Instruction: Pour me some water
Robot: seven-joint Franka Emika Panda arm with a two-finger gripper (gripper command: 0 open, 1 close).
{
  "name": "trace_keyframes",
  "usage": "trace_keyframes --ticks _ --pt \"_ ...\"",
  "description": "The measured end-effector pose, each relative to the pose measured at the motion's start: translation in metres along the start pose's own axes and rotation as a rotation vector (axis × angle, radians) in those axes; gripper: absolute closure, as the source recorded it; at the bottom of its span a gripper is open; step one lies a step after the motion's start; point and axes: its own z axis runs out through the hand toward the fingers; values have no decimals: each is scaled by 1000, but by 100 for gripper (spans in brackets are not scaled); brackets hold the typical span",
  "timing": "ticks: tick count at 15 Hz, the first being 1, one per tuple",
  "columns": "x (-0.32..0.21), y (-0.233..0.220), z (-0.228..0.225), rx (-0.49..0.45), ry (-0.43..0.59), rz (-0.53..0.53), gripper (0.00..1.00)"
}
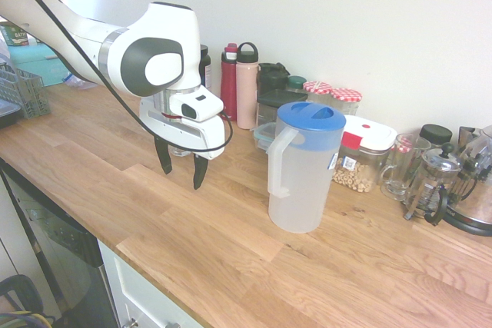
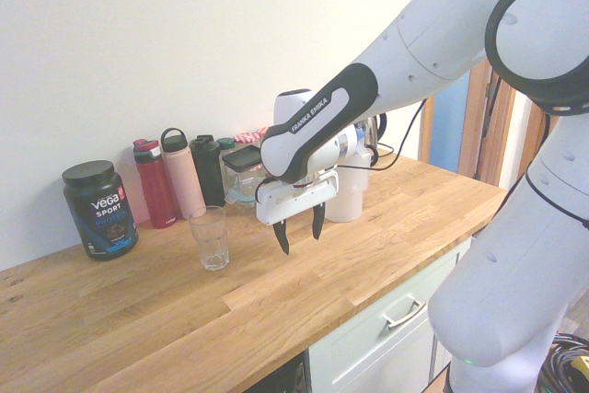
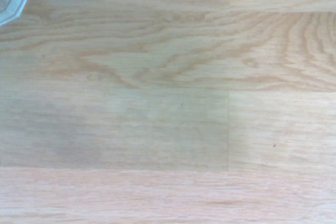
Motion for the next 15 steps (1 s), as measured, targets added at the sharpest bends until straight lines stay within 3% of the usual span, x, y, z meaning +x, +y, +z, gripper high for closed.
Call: trace_keyframes --ticks 4,11,15 --pt "4 -2 -16 -2 -1 5 0" --pt "14 17 -218 64 93 48 0" --pt "47 64 -280 33 122 22 0"
